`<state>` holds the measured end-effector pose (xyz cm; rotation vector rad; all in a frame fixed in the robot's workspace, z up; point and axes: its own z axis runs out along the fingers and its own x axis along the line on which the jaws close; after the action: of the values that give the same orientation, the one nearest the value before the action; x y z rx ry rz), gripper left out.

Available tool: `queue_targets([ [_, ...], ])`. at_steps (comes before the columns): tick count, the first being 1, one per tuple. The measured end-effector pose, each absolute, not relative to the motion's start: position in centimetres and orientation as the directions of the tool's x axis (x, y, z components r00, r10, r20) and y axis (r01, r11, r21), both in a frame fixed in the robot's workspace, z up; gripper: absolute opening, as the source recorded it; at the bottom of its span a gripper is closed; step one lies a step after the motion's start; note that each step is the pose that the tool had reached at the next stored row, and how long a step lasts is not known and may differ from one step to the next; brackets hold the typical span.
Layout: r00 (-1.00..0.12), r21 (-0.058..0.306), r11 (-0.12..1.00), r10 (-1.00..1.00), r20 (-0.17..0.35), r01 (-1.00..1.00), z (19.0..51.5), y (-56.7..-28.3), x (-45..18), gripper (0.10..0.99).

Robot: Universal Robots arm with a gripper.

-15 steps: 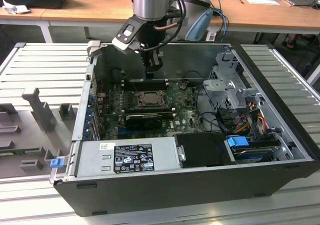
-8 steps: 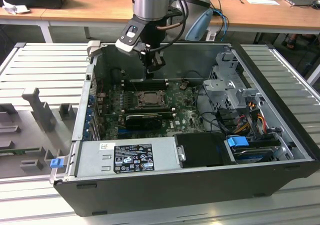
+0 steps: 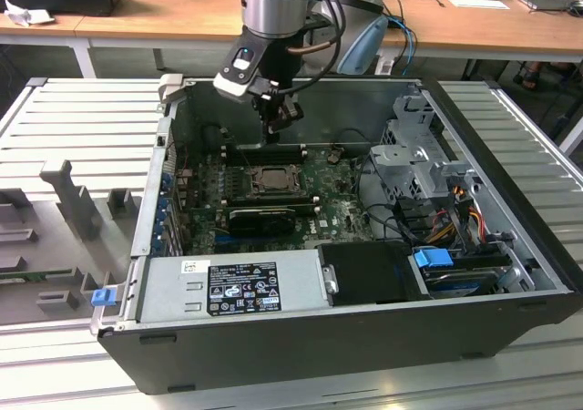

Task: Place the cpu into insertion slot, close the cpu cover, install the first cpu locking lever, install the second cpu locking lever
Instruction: 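Install the first cpu locking lever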

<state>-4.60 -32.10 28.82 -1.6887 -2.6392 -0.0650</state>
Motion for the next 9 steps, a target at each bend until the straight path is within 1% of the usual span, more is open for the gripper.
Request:
queue_targets([
  [9, -0.460, 0.031, 0.459, 0.888, 0.029, 0.888, 28.82, -32.10, -4.60, 0.106],
])
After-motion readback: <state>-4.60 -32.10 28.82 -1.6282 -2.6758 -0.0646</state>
